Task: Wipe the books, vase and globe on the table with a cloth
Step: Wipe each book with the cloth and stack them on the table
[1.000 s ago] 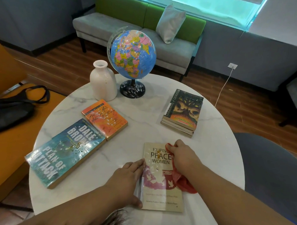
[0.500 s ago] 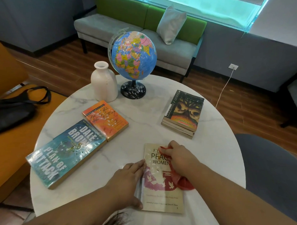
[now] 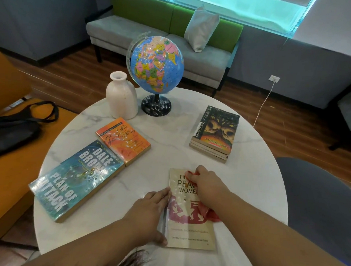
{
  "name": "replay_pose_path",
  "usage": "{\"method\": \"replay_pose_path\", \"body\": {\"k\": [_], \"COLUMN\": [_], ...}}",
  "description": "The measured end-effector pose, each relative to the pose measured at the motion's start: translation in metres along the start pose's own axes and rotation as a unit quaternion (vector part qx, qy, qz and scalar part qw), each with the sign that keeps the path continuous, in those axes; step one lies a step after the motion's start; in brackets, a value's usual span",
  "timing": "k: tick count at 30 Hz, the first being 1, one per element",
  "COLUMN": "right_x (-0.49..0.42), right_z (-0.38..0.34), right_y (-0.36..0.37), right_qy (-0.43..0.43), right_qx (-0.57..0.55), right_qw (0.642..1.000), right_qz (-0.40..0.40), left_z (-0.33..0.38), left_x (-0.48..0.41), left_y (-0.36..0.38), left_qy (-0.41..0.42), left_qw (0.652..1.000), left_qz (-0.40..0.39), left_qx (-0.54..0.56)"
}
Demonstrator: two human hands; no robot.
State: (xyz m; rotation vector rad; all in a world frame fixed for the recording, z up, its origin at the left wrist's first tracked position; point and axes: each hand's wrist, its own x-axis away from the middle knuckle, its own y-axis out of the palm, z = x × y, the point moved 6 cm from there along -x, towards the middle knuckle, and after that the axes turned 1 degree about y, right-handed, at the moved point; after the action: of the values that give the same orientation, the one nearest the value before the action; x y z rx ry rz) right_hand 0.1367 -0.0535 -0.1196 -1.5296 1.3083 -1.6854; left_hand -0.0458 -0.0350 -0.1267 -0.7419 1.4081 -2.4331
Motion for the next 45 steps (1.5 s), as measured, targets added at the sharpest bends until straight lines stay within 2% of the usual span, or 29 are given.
{"method": "replay_pose_path", "body": {"k": [4, 5, 8, 13, 16, 18, 20, 23, 25, 29, 31, 32, 34, 36, 38, 40, 41, 43, 45], "right_x": [0.008, 0.008, 0.008, 0.019, 0.019, 0.025, 0.04, 0.069, 0.077, 0.062, 0.05, 0.049, 0.066, 0.092, 0.099, 0.088, 0.076, 0.063, 0.06], "right_z": [0.011, 0.015, 0.012, 0.008, 0.023, 0.017, 0.0, -0.024, -0.024, 0.016, 0.029, 0.023, -0.003, -0.035, -0.042, -0.022, -0.006, 0.011, 0.008], "right_y": [0.005, 0.003, 0.002, 0.013, 0.007, 0.006, 0.014, 0.038, 0.039, 0.01, 0.018, 0.025, 0.042, 0.049, 0.045, 0.037, 0.034, 0.032, 0.037], "right_qy": [-0.009, -0.002, 0.029, 0.028, 0.072, 0.059, 0.023, -0.049, -0.062, 0.046, 0.085, 0.056, -0.038, -0.132, -0.162, -0.086, -0.028, 0.037, 0.04], "right_qx": [-0.107, -0.123, -0.093, -0.168, -0.149, -0.121, -0.15, -0.121, -0.124, -0.193, -0.205, -0.15, -0.111, -0.104, -0.145, -0.193, -0.235, -0.288, -0.266], "right_qw": [0.994, 0.991, 0.992, 0.984, 0.981, 0.983, 0.984, 0.991, 0.99, 0.973, 0.968, 0.981, 0.989, 0.985, 0.974, 0.974, 0.966, 0.95, 0.957], "right_qz": [0.016, 0.048, 0.08, 0.06, 0.101, 0.124, 0.098, 0.016, 0.015, 0.119, 0.118, 0.11, 0.085, 0.049, 0.059, 0.087, 0.106, 0.117, 0.107], "left_z": [0.0, 0.0, -0.001, 0.0, 0.001, 0.001, 0.0, -0.001, -0.002, -0.001, -0.001, -0.001, 0.0, 0.0, 0.0, 0.0, 0.001, 0.001, 0.001], "left_x": [-0.001, -0.001, -0.001, 0.0, 0.001, 0.001, 0.001, 0.0, 0.0, -0.001, -0.001, 0.0, 0.0, 0.0, 0.0, 0.0, 0.0, 0.0, 0.001], "left_y": [-0.001, 0.0, 0.0, 0.0, 0.0, -0.001, -0.001, 0.0, 0.001, 0.002, 0.001, 0.001, 0.001, 0.001, 0.0, 0.0, 0.0, 0.0, 0.0], "left_qy": [0.004, 0.004, 0.006, 0.01, 0.01, 0.009, 0.01, 0.009, 0.01, 0.007, 0.007, 0.008, 0.009, 0.011, 0.01, 0.01, 0.01, 0.006, 0.005], "left_qw": [1.0, 1.0, 1.0, 1.0, 1.0, 1.0, 1.0, 1.0, 1.0, 1.0, 1.0, 1.0, 1.0, 1.0, 1.0, 1.0, 1.0, 1.0, 1.0], "left_qz": [-0.001, -0.002, 0.0, 0.005, 0.007, 0.006, 0.008, 0.008, 0.006, 0.002, 0.003, 0.002, 0.004, 0.004, 0.001, 0.002, 0.003, 0.004, 0.003], "left_qx": [-0.001, -0.001, -0.004, -0.002, -0.001, 0.0, 0.0, -0.004, -0.004, -0.004, -0.004, -0.005, -0.008, -0.014, -0.013, -0.01, -0.008, -0.004, -0.005]}}
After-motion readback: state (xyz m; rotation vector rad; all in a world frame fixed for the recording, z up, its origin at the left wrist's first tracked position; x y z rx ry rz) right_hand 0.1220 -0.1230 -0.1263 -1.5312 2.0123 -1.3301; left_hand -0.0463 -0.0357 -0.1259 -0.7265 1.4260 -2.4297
